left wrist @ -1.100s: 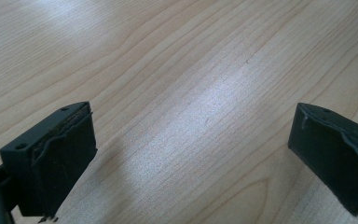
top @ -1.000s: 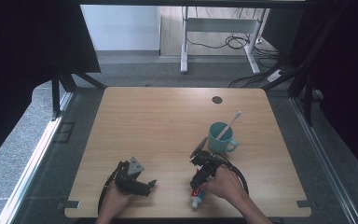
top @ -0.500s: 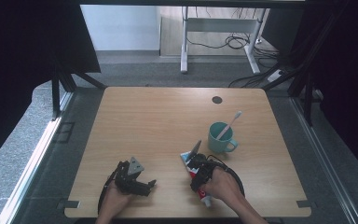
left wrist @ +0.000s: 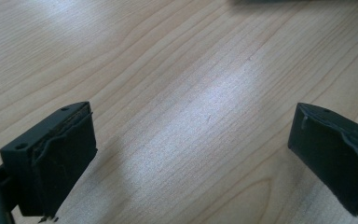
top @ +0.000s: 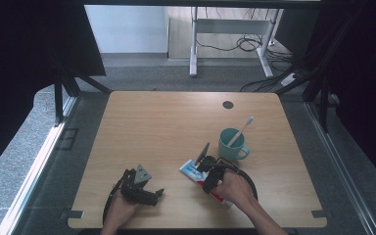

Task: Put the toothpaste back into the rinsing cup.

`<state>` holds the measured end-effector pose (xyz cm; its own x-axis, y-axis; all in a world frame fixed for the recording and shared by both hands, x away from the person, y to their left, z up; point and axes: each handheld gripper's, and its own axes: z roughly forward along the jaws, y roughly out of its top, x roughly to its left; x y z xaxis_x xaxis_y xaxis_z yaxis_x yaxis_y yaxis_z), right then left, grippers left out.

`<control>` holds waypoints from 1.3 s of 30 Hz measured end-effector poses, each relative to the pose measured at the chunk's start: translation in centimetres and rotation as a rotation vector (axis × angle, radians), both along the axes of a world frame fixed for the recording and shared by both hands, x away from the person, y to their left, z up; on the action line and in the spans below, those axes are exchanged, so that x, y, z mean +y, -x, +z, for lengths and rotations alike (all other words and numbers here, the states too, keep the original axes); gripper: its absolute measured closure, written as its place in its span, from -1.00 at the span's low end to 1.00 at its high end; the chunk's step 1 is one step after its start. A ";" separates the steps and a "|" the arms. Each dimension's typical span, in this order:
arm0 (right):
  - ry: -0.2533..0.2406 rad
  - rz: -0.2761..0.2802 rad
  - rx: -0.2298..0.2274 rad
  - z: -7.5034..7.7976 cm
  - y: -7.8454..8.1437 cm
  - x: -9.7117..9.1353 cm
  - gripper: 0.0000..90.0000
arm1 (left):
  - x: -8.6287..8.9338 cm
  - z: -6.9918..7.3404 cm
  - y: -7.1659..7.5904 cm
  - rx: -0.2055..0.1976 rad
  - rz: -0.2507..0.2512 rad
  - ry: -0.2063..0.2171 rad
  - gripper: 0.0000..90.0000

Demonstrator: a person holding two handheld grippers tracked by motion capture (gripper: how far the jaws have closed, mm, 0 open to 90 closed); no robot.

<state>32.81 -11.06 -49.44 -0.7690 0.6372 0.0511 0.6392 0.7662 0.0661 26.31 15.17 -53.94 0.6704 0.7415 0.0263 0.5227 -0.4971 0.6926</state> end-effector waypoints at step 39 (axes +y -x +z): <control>-0.225 0.099 -0.209 3.1 0.8 -1.9 0.62 | 0.1 -0.4 -0.1 0.006 -0.002 -0.022 -1.00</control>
<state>32.03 -12.95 -46.35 -0.8354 0.5494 0.0167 0.5170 0.7750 0.3634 26.45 15.26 -54.37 0.6718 0.7397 0.0389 0.5257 -0.5132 0.6784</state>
